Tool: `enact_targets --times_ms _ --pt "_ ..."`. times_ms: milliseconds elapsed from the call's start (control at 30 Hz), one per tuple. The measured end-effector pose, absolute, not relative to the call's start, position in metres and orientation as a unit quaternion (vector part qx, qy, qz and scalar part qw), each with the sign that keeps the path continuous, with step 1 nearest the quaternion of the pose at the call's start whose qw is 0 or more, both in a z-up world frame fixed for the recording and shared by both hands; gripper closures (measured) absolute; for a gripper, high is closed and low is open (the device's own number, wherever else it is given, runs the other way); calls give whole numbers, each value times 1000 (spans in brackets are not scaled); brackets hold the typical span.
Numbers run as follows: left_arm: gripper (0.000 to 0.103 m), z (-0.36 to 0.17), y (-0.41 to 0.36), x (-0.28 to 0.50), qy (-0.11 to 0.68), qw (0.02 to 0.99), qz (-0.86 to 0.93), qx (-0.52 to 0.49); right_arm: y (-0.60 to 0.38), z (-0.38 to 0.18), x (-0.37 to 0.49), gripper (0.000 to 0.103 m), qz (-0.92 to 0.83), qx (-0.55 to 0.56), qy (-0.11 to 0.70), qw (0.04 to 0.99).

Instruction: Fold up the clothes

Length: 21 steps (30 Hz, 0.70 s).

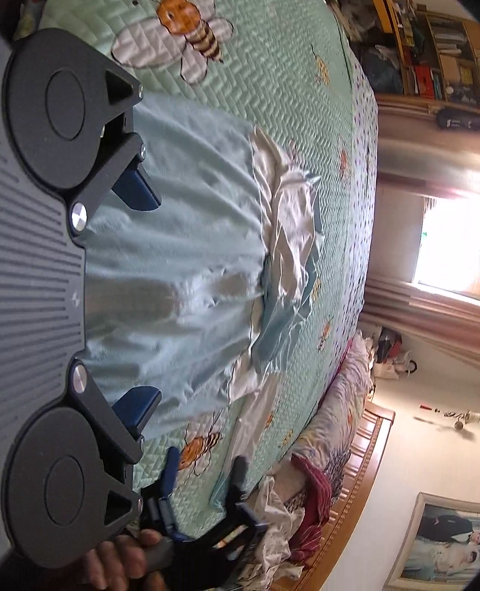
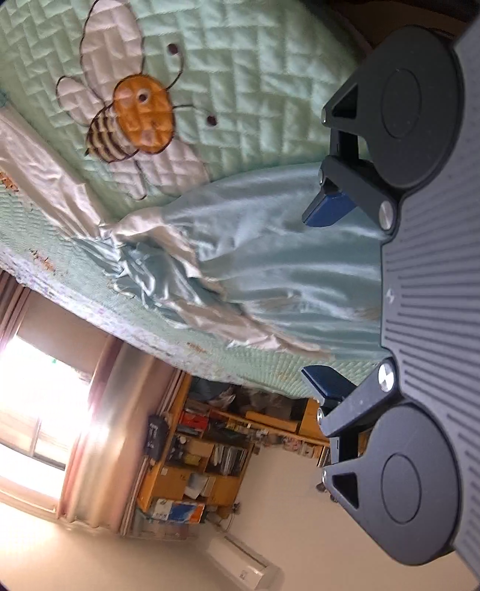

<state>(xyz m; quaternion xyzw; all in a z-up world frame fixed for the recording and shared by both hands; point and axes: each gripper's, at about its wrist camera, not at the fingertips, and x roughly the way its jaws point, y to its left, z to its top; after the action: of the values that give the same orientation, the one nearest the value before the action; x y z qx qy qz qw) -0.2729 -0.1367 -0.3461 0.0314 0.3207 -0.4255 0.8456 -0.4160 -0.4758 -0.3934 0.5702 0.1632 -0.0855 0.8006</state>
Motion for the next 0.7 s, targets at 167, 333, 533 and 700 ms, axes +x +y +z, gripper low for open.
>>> enact_targets --times_ms 167,333,533,700 --pt "1 -345 -150 -267 320 843 -431 34 -499 -372 -379 19 -48 547 138 824" --pt "1 -340 -163 -247 329 836 -438 29 -533 -360 -328 19 -27 530 130 837" --pt "1 -324 -206 -192 314 840 -442 33 -573 -373 -260 19 -3 539 140 831" --pt "1 -332 -268 -127 319 841 -435 41 -603 -411 -211 19 6 567 150 810"
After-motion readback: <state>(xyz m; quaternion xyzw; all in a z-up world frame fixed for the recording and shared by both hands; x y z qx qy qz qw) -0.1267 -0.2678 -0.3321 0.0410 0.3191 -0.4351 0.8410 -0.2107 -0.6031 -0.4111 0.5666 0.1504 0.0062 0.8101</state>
